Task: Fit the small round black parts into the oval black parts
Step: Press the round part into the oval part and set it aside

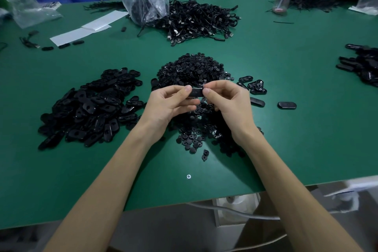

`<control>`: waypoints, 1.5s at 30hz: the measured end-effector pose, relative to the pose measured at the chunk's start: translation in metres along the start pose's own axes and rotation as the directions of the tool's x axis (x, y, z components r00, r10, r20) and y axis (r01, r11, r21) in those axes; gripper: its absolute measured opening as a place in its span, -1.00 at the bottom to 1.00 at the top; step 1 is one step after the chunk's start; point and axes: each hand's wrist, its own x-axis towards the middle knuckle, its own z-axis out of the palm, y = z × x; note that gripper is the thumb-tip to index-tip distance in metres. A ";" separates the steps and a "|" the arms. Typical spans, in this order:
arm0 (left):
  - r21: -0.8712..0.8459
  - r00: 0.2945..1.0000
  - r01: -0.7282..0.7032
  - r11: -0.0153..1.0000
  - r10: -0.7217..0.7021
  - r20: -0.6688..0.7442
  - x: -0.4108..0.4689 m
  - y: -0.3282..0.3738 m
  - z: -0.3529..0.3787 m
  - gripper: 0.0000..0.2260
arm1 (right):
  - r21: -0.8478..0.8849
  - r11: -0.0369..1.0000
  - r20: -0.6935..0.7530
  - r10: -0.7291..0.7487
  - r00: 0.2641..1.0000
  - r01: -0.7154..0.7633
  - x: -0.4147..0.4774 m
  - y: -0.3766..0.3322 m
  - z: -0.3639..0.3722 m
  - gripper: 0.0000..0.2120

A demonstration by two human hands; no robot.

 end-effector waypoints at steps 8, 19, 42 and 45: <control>-0.003 1.000 0.003 1.000 -0.003 0.004 0.000 0.001 0.001 -0.82 | -0.145 0.987 -0.019 -0.072 0.997 0.068 -0.002 -0.001 0.003 -0.95; -0.021 1.000 0.011 1.000 -0.011 0.012 -0.001 0.000 0.002 -0.80 | -0.353 0.918 -0.007 -0.199 0.980 0.184 -0.006 -0.003 0.008 -0.93; -0.026 1.000 0.020 0.999 -0.020 0.019 -0.002 -0.003 0.006 -0.77 | -0.489 0.821 -0.028 -0.352 0.936 0.294 -0.010 -0.009 0.011 -0.97; -0.040 1.000 0.022 0.999 -0.022 0.017 -0.002 -0.003 0.007 -0.76 | -0.486 0.830 -0.029 -0.326 0.945 0.272 -0.010 -0.010 0.012 -0.96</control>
